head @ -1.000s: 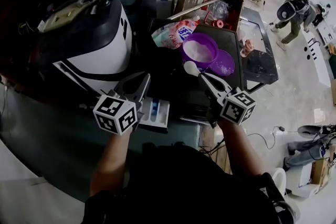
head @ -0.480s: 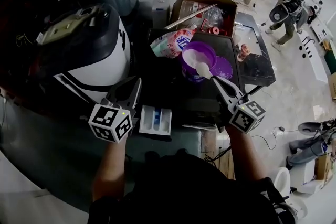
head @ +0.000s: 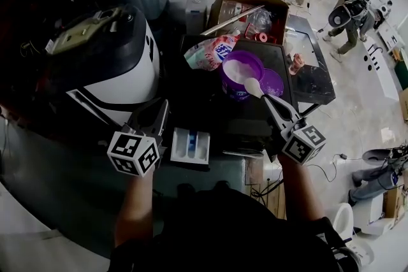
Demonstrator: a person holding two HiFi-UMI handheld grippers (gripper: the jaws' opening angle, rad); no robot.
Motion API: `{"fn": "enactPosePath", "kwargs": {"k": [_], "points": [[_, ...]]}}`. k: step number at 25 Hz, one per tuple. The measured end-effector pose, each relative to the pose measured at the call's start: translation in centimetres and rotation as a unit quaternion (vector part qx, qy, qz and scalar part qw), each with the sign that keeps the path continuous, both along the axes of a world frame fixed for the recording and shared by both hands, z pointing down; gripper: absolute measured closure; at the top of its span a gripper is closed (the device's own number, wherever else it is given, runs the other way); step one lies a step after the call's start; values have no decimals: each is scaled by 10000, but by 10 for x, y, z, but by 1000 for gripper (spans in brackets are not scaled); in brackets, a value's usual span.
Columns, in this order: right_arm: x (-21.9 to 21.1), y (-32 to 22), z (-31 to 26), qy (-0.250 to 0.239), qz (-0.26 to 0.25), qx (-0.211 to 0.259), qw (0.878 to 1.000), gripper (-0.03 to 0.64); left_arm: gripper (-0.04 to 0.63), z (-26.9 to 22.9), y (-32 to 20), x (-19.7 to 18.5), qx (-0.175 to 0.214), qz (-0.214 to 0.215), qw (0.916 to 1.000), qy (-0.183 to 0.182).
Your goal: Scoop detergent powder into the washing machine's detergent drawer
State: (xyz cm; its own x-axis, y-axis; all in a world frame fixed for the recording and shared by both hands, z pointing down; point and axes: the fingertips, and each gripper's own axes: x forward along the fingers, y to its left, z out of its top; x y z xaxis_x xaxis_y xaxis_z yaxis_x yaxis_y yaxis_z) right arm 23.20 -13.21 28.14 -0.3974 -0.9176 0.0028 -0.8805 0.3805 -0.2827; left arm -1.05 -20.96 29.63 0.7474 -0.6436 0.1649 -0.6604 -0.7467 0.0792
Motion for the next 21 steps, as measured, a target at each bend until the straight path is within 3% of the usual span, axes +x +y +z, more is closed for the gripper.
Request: {"fn": "enactPosePath", "kwargs": {"k": [21], "points": [[-6,1,-3,-97,-69,51,9999,597,592,-7,5,8,61,132,9999,12]]}}
